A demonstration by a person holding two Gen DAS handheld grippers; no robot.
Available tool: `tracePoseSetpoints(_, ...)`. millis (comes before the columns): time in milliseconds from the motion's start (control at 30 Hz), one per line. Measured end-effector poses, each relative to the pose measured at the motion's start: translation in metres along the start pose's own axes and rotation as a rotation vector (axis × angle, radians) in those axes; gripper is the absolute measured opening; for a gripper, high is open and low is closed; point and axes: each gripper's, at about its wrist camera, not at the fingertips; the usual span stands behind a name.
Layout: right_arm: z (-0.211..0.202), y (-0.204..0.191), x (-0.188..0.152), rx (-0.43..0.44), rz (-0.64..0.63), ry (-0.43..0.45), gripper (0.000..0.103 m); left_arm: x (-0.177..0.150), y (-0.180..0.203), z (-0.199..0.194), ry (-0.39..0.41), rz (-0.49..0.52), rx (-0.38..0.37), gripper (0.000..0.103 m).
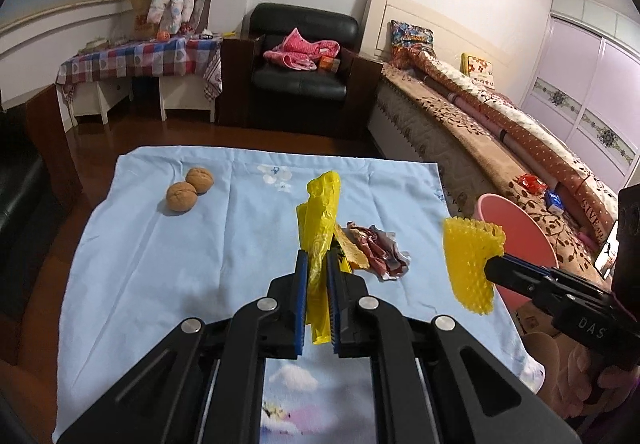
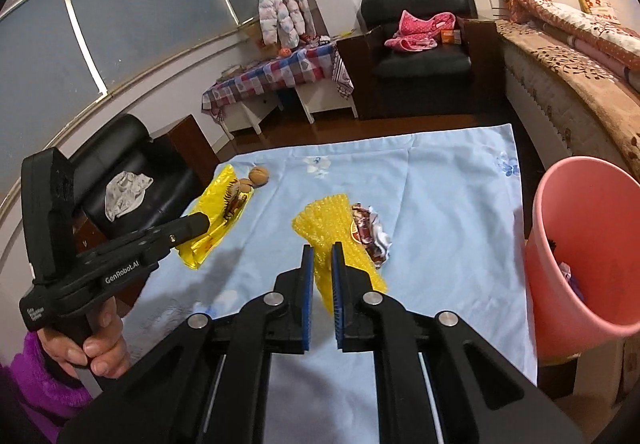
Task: Collect trash
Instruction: 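Carry both yellow items over the pink bucket and open both tools to drop them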
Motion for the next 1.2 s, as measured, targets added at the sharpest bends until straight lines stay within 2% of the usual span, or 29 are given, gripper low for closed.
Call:
tracePoseSetpoints(167, -0.005, -0.020, 0.004, -0.061, -0.076, 0.024, 0.009, -0.006, 0.007, -0.020, 0.024, 0.028, 0.007, 0.008)
tracePoseSetpoints(333, -0.007, -0.031, 0.010, -0.039, -0.080, 0.050, 0.009, -0.009, 0.001, -0.032, 0.049, 0.007, 0.000, 0.008)
tracePoseSetpoints(533, -0.004, -0.038, 0.004, -0.039, -0.080, 0.040, 0.009, -0.007, -0.003, -0.035, 0.067, -0.007, -0.020, 0.008)
tracePoseSetpoints(833, -0.007, -0.053, -0.013, -0.090, -0.088, 0.011, 0.009, -0.020, -0.010, -0.035, 0.083, -0.021, -0.101, 0.008)
tracePoseSetpoints(1200, -0.015, -0.061, -0.020, -0.127, -0.097, 0.036, 0.009, -0.015, -0.014, -0.038, 0.105, -0.031, -0.124, 0.008)
Point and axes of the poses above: each gripper's, at about its wrist camera, not at the fingertips, and z roughly the way its jaws point, y to its right, x to its top, and after that the axes turned 8 degrees about -y, right-handed
